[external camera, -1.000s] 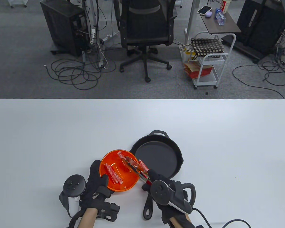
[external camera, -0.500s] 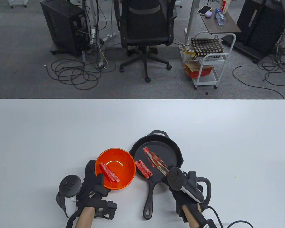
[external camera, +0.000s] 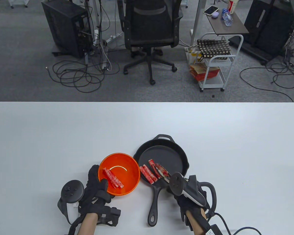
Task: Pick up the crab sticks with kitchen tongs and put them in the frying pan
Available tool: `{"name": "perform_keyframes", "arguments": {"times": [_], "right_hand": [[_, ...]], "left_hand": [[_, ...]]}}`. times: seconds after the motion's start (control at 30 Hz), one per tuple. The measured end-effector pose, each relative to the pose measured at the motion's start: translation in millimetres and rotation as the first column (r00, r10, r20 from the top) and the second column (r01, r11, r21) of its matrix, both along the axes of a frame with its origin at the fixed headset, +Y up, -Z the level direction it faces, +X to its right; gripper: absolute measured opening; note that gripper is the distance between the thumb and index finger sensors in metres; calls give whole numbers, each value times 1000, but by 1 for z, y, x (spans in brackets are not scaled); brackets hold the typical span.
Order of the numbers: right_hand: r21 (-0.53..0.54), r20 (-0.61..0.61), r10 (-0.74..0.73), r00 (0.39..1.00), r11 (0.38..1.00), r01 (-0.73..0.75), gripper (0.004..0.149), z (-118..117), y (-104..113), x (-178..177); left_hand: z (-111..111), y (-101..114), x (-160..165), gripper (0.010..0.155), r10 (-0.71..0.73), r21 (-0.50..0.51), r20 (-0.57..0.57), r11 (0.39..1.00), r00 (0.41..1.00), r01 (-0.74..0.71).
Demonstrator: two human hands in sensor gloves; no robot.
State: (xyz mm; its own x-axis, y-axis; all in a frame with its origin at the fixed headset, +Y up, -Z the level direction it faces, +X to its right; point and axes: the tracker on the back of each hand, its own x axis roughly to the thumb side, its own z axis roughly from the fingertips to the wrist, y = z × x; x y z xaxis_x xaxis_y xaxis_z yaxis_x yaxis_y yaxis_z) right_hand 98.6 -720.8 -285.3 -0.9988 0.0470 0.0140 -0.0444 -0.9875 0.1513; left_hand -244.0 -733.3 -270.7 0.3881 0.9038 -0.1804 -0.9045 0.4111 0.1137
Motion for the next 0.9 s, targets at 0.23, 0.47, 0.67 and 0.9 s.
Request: {"name": "perform_keyframes", "arguments": {"times": [0.23,0.47,0.67,0.9], "right_hand": [[-8,-4,13,1000,1000,-13,60,0,-1,-3],[-20,-6,18,1000,1000,-19,61,1,-1,-4],[-31,-1,15,1000,999,-15,62,1,0,-3],[113,2,-48,999,992,48,63,11,21,-2]], "left_hand": [[0,0,0,67,0,-3,2,1000,1000,0],[0,-1,0,67,-2,-3,4,1000,1000,2],[-1,-1,1,66,-1,-4,5,1000,1000,1],[-1,-1,1,66,1,-4,6,1000,1000,-1]]}}
